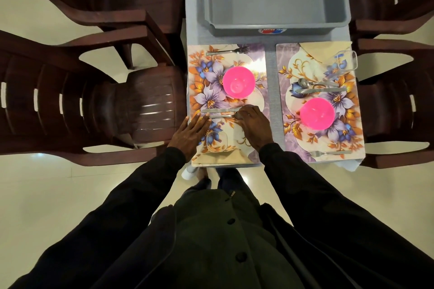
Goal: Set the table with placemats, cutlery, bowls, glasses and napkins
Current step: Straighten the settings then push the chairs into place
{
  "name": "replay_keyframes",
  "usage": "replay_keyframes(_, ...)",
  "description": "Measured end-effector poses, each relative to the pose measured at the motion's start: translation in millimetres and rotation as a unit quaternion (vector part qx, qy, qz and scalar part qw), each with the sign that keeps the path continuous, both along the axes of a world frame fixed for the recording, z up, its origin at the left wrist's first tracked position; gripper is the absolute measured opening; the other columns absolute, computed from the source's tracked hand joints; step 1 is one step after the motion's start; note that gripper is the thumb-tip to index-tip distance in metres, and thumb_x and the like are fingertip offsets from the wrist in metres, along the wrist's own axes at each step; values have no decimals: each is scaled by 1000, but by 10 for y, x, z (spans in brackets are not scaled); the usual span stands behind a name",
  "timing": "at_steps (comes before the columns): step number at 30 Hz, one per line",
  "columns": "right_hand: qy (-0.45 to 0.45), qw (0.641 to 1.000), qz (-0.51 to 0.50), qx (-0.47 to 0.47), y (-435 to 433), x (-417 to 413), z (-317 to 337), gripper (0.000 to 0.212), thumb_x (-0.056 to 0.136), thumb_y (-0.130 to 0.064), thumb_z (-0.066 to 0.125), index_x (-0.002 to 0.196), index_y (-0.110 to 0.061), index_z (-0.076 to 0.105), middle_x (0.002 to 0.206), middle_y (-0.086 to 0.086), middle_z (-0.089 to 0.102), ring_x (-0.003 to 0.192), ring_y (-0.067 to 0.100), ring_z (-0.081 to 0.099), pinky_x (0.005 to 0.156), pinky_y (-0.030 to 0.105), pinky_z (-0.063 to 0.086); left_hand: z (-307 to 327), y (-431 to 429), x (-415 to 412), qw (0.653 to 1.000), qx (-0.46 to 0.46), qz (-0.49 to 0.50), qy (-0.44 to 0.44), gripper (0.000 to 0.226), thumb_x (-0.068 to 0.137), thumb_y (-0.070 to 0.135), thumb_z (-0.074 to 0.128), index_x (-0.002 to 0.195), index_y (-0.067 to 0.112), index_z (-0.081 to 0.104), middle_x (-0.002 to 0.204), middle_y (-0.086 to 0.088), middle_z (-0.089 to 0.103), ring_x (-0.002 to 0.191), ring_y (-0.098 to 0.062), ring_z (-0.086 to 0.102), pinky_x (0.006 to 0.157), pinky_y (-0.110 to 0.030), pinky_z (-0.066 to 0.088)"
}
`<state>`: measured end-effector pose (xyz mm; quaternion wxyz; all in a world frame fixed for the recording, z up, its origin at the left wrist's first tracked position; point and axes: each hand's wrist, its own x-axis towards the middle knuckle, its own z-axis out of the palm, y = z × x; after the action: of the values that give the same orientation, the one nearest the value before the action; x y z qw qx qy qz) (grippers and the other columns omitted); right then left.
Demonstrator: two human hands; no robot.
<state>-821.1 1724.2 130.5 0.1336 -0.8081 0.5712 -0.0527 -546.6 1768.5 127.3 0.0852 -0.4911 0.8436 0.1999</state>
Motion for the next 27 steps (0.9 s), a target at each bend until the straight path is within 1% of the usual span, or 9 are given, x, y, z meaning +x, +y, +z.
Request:
replay_keyframes(2, -1, 1000, -1, -2, -13, 6, 0, 33, 85, -13, 79, 117, -10, 70, 122, 12, 67, 122, 29, 57, 96, 38, 54, 12, -7, 11, 1000, -8, 2, 2, 79, 100, 21, 60, 163, 14, 14, 170, -10, 7, 156, -32, 0, 126, -52, 3)
replay_keyframes(4, -10, 1000, -7, 0, -17, 13, 9, 34, 85, -12, 79, 118, -9, 71, 123, 13, 68, 122, 31, 58, 96, 40, 54, 21, -22, 21, 1000, -6, 6, 6, 82, 97, 20, 64, 163, 14, 16, 170, -11, 9, 156, -33, 2, 126, -52, 4)
replay_keyframes(8, -21, 1000, -6, 4, -15, 16, -6, 34, 86, -13, 78, 119, -10, 70, 125, 14, 67, 123, 32, 58, 100, 43, 53, 42, -58, 4, 1000, 4, 13, 13, 85, 96, 19, 66, 163, 14, 14, 170, -11, 7, 156, -33, 1, 127, -53, 4)
replay_keyframes(12, -17, 1000, 17, 9, -32, -4, -64, 35, 89, -17, 76, 122, -12, 70, 127, 12, 67, 127, 30, 57, 108, 41, 47, 59, -68, 6, 1000, 9, 19, 21, 84, 96, 21, 66, 162, 13, 15, 170, -11, 7, 157, -33, 3, 127, -54, 8)
replay_keyframes(17, 1, 999, 45, 15, -56, -26, -138, 36, 91, -22, 74, 126, -16, 68, 129, 8, 65, 130, 28, 53, 110, 40, 45, 72, -48, 6, 999, 2, 28, 43, 82, 95, 16, 67, 162, 11, 20, 169, -11, 11, 156, -34, 5, 127, -53, 7)
replay_keyframes(21, 8, 999, 48, 8, -70, -24, -151, 33, 92, -21, 73, 124, -17, 68, 129, 6, 65, 129, 26, 52, 108, 39, 45, 71, -36, 19, 998, 10, 33, 45, 81, 98, 17, 63, 162, 13, 14, 170, -9, 6, 157, -32, 0, 128, -52, 5)
replay_keyframes(25, 15, 999, 36, 8, -54, -14, -150, 38, 92, -23, 73, 128, -18, 65, 133, 6, 63, 133, 26, 49, 110, 38, 43, 109, -28, 14, 998, 9, 30, 49, 82, 98, 16, 64, 162, 13, 13, 170, -10, 5, 157, -32, 0, 128, -52, 4)
replay_keyframes(27, -13, 1000, 8, 4, -21, -6, -75, 40, 93, -22, 71, 132, -15, 62, 137, 8, 61, 134, 27, 49, 111, 40, 42, 101, -21, 40, 997, 2, 31, 64, 84, 94, 12, 67, 162, 12, 17, 170, -11, 10, 156, -33, 4, 127, -53, 7)
